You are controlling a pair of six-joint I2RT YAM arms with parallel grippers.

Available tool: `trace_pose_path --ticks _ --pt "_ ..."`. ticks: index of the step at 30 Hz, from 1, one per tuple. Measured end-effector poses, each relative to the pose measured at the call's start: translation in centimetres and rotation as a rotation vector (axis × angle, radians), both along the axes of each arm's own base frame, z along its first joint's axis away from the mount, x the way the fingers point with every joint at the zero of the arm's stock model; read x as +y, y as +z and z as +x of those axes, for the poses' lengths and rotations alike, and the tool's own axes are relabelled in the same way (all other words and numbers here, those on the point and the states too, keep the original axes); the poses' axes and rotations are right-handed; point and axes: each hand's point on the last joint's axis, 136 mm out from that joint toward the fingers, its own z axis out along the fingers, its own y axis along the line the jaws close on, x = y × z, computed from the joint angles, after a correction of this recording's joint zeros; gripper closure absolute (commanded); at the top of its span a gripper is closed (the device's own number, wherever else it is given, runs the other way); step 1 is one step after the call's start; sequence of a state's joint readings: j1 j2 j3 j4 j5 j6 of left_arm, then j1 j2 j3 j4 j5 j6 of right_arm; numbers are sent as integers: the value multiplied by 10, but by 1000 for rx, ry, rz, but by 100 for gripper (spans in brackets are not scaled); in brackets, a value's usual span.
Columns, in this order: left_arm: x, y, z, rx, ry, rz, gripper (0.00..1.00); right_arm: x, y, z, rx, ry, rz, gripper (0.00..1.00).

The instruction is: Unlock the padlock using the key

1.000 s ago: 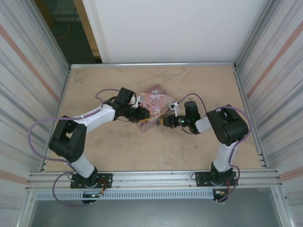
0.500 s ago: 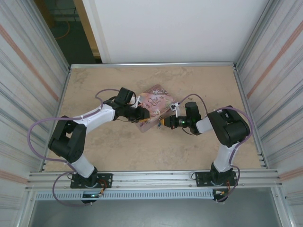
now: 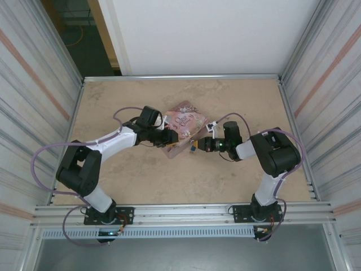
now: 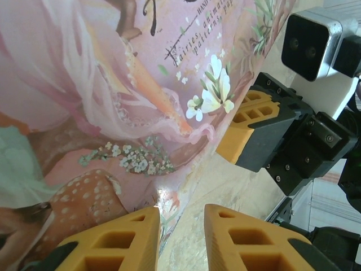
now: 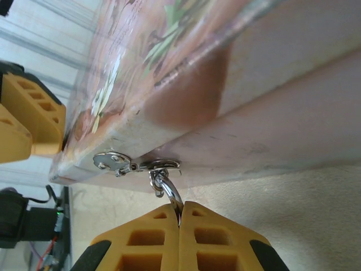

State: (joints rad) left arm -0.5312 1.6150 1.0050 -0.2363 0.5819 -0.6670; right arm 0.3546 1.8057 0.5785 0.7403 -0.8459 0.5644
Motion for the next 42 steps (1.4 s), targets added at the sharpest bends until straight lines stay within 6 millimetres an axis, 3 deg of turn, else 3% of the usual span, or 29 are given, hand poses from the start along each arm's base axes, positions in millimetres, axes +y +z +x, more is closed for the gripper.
trace_pose_path --ticks 22,42 --pt "-12 0 -12 15 -11 -15 73 0 4 6 175 -94 62 100" --pt "-12 1 -14 9 -12 -13 72 4 26 37 153 -194 108 100"
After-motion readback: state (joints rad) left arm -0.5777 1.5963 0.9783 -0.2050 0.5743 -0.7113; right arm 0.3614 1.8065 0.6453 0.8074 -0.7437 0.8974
